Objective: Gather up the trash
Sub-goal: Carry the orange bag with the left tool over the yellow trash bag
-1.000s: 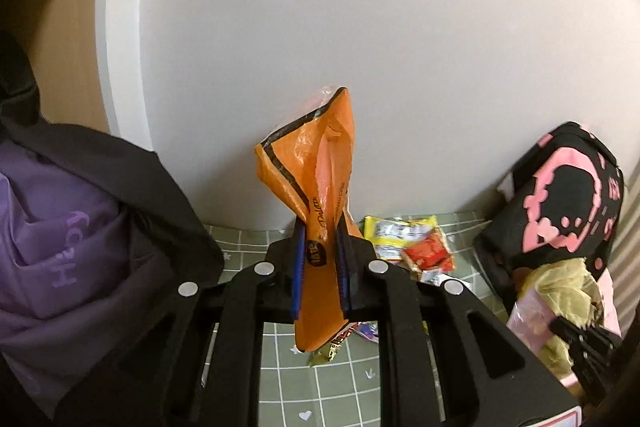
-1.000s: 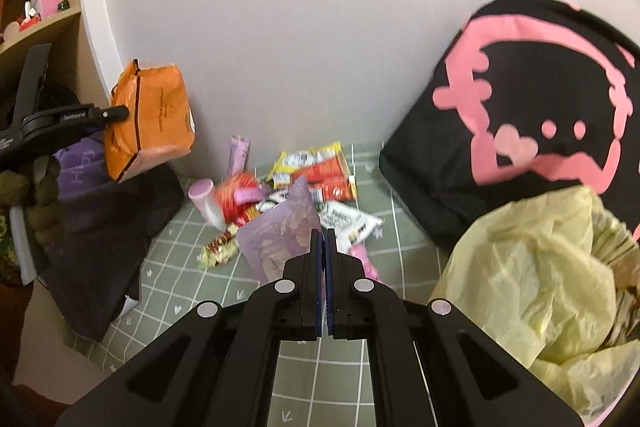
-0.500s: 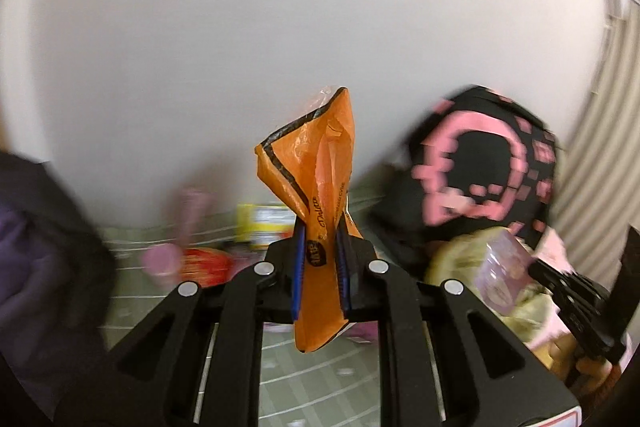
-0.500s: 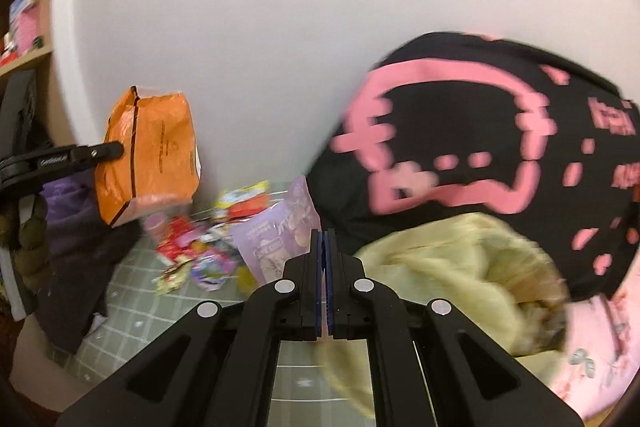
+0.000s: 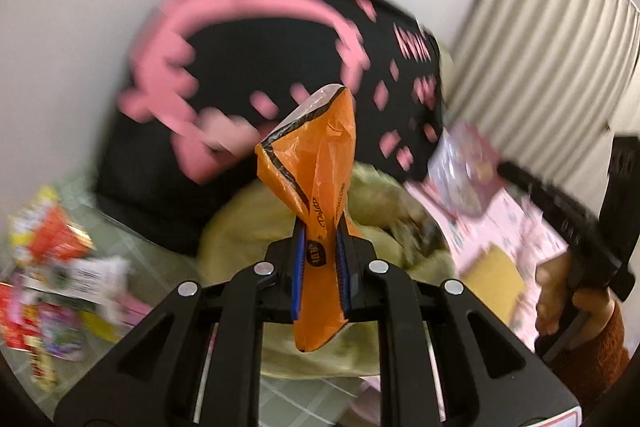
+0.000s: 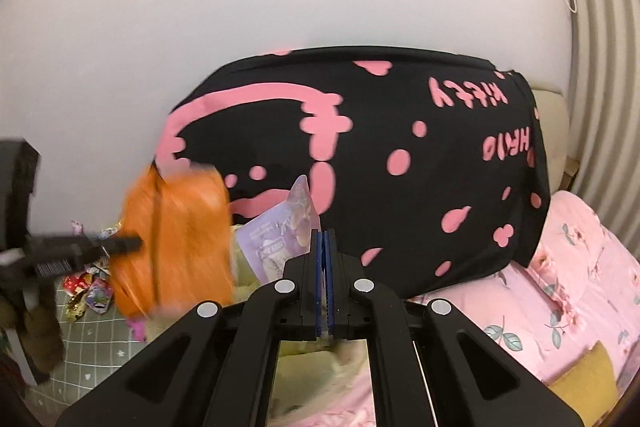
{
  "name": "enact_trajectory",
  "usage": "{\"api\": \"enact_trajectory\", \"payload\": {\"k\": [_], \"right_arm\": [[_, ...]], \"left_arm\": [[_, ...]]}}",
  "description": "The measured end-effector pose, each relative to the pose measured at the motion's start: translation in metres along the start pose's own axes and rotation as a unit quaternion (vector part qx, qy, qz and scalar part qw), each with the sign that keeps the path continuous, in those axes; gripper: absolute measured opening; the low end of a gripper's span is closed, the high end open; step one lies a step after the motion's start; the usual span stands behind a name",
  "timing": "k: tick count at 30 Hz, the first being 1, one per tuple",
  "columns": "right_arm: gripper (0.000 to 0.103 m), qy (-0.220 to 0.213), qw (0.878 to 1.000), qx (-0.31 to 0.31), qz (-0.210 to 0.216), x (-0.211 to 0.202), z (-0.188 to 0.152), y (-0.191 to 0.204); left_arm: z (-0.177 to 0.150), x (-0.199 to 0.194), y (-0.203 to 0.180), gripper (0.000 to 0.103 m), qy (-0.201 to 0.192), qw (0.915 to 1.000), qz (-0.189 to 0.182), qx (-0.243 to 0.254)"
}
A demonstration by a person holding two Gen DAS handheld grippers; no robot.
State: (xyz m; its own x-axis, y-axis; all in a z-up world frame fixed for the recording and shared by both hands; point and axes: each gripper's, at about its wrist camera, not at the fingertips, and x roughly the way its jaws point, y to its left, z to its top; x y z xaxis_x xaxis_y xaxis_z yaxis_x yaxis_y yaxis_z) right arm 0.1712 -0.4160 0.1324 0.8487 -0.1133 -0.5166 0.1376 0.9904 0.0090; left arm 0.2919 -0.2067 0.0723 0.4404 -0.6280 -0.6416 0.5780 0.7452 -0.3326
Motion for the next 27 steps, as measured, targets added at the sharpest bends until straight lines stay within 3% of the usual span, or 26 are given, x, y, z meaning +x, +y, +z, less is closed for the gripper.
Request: {"api": "enact_trajectory", "payload": {"k": [5, 10, 13, 16, 19, 24, 27], "right_arm": [[0.004, 0.001, 1.0, 0.004, 0.024, 0.011, 0.002, -0.016], [0.004, 0.0, 0.997, 0.008, 0.079, 0.031, 0.015, -0.016], [0.004, 0.004, 0.992, -0.005, 0.122, 0.044, 0.026, -0.003], [0.004, 0.013, 0.987, -0.026, 0.161, 0.059, 0.033, 0.019], [0.004, 0.035, 0.983, -0.048, 0.173, 0.072, 0.029, 0.043], [0.004, 0.11, 0.981, -0.085, 0.135, 0.091, -0.01, 0.072], [0.004, 0.152, 0.981, -0.054, 0.111, 0.097, -0.038, 0.065]], "left_arm": [[-0.025, 0.058, -0.018, 0.013, 0.098, 0.9951, -0.006, 0.006], [-0.034, 0.075, -0.015, 0.013, 0.13, 0.9915, 0.006, 0.0], [-0.034, 0.062, -0.011, 0.016, 0.122, 0.9924, 0.005, -0.012], [-0.032, 0.043, -0.004, 0.031, 0.11, 0.9936, 0.014, -0.019], [-0.032, 0.016, 0.007, 0.034, 0.093, 0.9948, 0.029, -0.03], [-0.032, -0.031, 0.038, 0.034, 0.043, 0.9951, 0.07, -0.055], [-0.037, -0.055, 0.063, 0.034, 0.021, 0.9923, 0.093, -0.079]]}}
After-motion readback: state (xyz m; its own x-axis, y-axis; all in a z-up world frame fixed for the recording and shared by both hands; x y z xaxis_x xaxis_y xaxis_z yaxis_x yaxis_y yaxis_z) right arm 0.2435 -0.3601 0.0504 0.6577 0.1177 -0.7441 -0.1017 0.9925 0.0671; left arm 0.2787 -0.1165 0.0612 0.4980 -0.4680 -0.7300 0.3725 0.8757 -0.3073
